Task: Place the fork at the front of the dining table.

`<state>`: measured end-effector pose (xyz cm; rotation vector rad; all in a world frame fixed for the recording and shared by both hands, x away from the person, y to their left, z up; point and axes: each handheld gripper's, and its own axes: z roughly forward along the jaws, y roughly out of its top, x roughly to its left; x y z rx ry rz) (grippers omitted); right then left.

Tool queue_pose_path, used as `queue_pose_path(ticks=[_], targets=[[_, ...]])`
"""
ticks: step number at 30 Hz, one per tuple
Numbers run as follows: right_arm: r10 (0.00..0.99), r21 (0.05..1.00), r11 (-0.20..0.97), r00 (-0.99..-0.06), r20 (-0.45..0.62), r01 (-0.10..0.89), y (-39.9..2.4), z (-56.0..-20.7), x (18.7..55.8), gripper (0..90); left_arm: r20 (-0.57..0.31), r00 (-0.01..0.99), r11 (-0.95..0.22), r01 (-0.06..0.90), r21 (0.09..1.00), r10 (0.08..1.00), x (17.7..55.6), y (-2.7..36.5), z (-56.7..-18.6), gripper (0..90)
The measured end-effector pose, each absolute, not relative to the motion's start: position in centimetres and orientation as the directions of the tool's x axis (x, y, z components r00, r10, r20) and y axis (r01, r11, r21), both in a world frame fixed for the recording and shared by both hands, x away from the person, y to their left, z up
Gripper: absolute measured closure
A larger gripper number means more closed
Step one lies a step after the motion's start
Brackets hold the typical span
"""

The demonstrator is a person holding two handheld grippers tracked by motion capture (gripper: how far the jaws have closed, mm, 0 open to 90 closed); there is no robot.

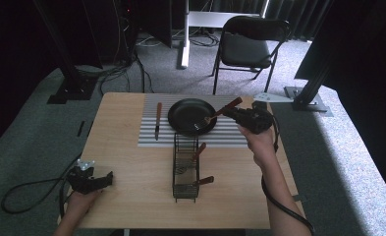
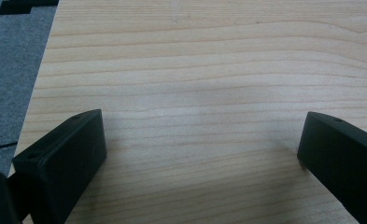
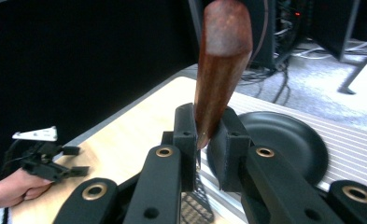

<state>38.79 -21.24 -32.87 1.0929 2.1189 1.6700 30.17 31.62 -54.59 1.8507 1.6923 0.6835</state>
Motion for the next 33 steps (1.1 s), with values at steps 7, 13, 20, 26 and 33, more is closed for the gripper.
queue_pose_path(ticks=[7,13,20,26,33], targets=[[0.716,0.893,0.064,-0.644,0.269,0.445,-23.4,-34.1,39.4,80.9,0.012,0.085,-0.070,0.724,0.686,0.996,30.2,31.6,-54.6,1.0],[0.766,0.871,0.077,-0.588,0.259,0.485,-25.4,-35.9,40.0,81.0,0.011,0.085,-0.069,0.724,0.686,0.996,30.2,31.6,-54.6,1.0],[0.818,0.852,0.102,-0.531,0.222,0.513,-26.7,-37.7,40.7,80.9,0.011,0.084,-0.069,0.724,0.686,0.996,30.2,31.6,-54.6,1.0],[0.859,0.819,0.149,-0.483,0.172,0.555,-27.1,-39.7,41.6,80.9,0.011,0.084,-0.069,0.724,0.686,0.996,30.2,31.6,-54.6,1.0],[0.886,0.776,0.216,-0.452,0.099,0.593,-26.2,-41.2,42.2,80.9,0.011,0.084,-0.069,0.724,0.686,0.996,30.2,31.6,-54.6,1.0]])
